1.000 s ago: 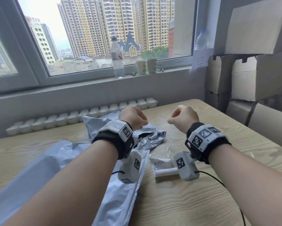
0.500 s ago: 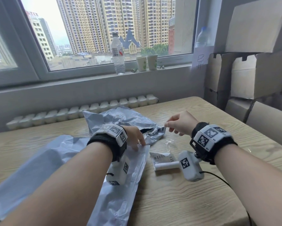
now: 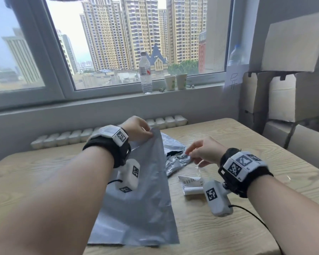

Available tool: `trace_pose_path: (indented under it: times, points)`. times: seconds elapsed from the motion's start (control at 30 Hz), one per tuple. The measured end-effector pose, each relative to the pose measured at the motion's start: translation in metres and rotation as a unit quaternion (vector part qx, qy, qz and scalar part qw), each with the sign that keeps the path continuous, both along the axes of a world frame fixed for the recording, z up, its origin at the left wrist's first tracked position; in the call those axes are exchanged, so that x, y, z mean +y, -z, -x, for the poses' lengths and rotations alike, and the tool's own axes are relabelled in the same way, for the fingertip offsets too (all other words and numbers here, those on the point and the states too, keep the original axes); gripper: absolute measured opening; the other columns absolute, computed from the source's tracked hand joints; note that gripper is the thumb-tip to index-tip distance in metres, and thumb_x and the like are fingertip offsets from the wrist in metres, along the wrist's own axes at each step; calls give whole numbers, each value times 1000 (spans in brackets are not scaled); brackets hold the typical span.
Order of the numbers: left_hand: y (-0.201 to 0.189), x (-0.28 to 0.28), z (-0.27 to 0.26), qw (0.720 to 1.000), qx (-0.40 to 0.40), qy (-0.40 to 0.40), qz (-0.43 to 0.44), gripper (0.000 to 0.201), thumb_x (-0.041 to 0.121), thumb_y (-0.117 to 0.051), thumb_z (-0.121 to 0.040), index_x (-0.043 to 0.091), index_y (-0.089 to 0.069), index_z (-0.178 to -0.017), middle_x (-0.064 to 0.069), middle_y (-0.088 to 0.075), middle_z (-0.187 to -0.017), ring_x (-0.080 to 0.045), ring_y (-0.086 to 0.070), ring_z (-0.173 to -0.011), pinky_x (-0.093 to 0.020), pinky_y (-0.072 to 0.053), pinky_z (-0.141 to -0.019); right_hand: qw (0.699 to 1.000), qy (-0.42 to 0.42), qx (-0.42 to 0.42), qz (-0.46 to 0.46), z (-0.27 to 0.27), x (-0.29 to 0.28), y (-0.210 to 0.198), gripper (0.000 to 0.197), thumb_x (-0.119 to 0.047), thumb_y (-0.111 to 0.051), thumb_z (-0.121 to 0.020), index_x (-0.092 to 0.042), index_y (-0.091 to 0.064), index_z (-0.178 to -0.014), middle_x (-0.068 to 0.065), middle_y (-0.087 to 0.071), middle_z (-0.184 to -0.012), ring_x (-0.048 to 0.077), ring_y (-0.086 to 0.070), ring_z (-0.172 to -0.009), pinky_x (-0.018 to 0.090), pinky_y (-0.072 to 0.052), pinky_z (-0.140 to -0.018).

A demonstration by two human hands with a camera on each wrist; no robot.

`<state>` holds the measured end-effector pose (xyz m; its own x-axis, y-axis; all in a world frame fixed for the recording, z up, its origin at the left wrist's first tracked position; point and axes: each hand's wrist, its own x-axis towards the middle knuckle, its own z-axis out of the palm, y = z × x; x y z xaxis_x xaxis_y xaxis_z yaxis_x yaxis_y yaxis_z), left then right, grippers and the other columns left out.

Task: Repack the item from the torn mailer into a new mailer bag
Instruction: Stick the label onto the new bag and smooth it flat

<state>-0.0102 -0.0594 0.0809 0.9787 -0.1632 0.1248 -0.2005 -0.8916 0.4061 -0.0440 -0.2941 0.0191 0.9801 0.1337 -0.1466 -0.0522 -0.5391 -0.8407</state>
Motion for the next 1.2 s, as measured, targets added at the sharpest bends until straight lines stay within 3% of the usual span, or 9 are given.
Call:
trace_pose_path:
  times: [0.13,0.2,0.33,0.53,0.67,0.73,0.83,1.0,1.2]
  points:
    - [-30,21,9,993,-71,-53,76,17,31,-66,-86,19,-71,-75,0,-66,-77,-20,-62,-79,-24,-45,-72,988,-114,101,38,21,14,6,27,13,-57,-83,-11,-62,-95,8,-65,-89,16,-64,-73,28,-59,-69]
    - [-42,30,14,986,-110,-90,82,25,37,-62,-89,15,-74,-89,-2,-67,-86,-22,-63,-87,-25,-47,-77,979,-145,131,57,26,20,7,34,18,-53,-81,-11,-60,-96,8,-64,-93,18,-64,-81,35,-58,-81]
    - [-55,49,25,972,-164,-128,104,35,41,-62,-88,11,-72,-101,-7,-71,-101,-26,-65,-95,-32,-51,-87,974,-162,139,75,30,27,9,39,8,-68,-78,-8,-62,-113,5,-64,-106,23,-63,-104,40,-55,-92]
    - [-74,66,46,954,-182,-117,208,32,46,-65,-86,14,-70,-93,-6,-69,-90,-21,-64,-82,-29,-50,-76,987,-16,108,-118,20,64,17,23,6,-71,-77,5,-66,-98,17,-64,-83,20,-61,-64,27,-55,-60]
    - [-93,89,62,939,-214,-133,235,29,43,-66,-87,15,-71,-93,-4,-68,-89,-19,-62,-82,-25,-44,-73,961,96,86,-245,12,78,15,14,7,-75,-70,0,-62,-68,14,-63,-62,22,-59,-56,24,-45,-54]
    - [-99,104,68,929,-220,-142,263,29,46,-68,-84,17,-70,-88,-7,-70,-93,-24,-66,-85,-30,-52,-79,949,106,80,-285,11,82,5,21,5,-71,-77,-4,-56,-66,7,-54,-50,12,-48,-37,17,-33,-36]
    - [-109,124,77,896,-237,-179,330,27,46,-75,-77,19,-67,-76,-5,-72,-88,-25,-69,-81,-43,-58,-84,928,104,22,-358,2,89,-24,21,5,-65,-83,-9,-56,-72,-1,-52,-41,5,-41,-27,13,-23,-29]
    - [-128,154,91,847,-277,-201,407,21,33,-79,-77,22,-61,-76,-11,-72,-97,-28,-70,-85,-49,-58,-83,903,108,-112,-402,1,97,-106,23,-3,-57,-93,-7,-62,-115,4,-70,-76,12,-62,-56,17,-39,-41]
    - [-119,181,89,850,-260,-202,412,15,31,-59,-71,23,-52,-82,-19,-68,-105,-29,-62,-86,-56,-54,-88,901,72,-181,-386,12,107,-171,17,-12,-68,-86,-8,-66,-102,9,-71,-96,20,-66,-80,28,-53,-62]
